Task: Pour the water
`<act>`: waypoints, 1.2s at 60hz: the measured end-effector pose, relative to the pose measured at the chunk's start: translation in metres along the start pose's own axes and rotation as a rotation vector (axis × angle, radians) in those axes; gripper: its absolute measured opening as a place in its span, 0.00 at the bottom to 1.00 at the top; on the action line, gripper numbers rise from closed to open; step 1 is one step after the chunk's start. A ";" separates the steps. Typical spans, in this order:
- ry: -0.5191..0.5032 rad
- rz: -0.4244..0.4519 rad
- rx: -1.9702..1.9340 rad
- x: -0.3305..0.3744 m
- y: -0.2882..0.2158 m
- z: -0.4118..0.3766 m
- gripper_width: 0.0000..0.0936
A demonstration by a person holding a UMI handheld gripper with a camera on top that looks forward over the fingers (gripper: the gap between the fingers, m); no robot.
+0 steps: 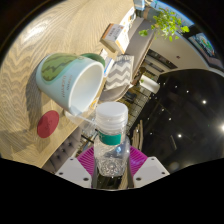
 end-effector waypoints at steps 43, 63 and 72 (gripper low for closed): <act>-0.415 0.204 -1.306 0.021 0.028 0.022 0.45; -0.715 0.254 -1.740 -0.008 -0.004 -0.060 0.45; -0.780 0.265 -1.781 -0.020 -0.022 -0.091 0.45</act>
Point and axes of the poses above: the point between the fingertips, and its own axes, seen from behind it with the camera up: z to the right, y down, x backward, against the way the camera looks, the point moved 5 cm from there along x, backward, against the way the camera looks
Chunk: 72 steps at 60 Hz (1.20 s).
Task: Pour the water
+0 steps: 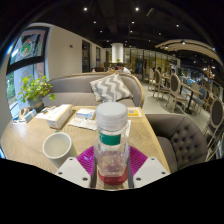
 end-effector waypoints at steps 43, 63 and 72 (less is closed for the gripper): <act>0.032 -0.154 -0.065 0.059 0.032 -0.006 0.91; 0.107 -0.164 -0.068 0.234 -0.016 -0.067 0.91; 0.118 -0.140 -0.070 0.282 -0.025 -0.090 0.91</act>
Point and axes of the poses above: the point between the fingertips, and its own axes, seen from behind it with the camera up: z to the right, y down, x backward, against the way the camera looks, the point moved 5 cm from there along x, backward, against the way the camera looks
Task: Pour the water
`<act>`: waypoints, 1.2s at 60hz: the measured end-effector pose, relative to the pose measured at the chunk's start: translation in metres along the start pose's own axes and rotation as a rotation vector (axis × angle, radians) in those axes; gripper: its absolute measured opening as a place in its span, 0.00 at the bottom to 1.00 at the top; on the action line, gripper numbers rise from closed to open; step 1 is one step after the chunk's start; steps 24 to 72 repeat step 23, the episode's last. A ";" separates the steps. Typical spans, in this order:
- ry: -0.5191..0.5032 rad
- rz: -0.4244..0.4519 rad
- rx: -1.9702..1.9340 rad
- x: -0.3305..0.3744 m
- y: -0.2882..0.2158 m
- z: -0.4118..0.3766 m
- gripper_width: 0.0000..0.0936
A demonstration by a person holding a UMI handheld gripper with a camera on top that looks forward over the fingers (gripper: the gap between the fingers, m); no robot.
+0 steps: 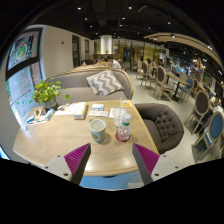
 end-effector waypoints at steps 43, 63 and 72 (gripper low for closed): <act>-0.009 0.015 0.047 0.027 0.013 -0.019 0.91; -0.009 0.015 0.047 0.027 0.013 -0.019 0.91; -0.009 0.015 0.047 0.027 0.013 -0.019 0.91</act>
Point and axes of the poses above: the point between the fingertips, and its own axes, seen from behind it with the camera up: z to the right, y down, x backward, against the way the camera looks, the point moved 5 cm from there along x, backward, against the way the camera looks
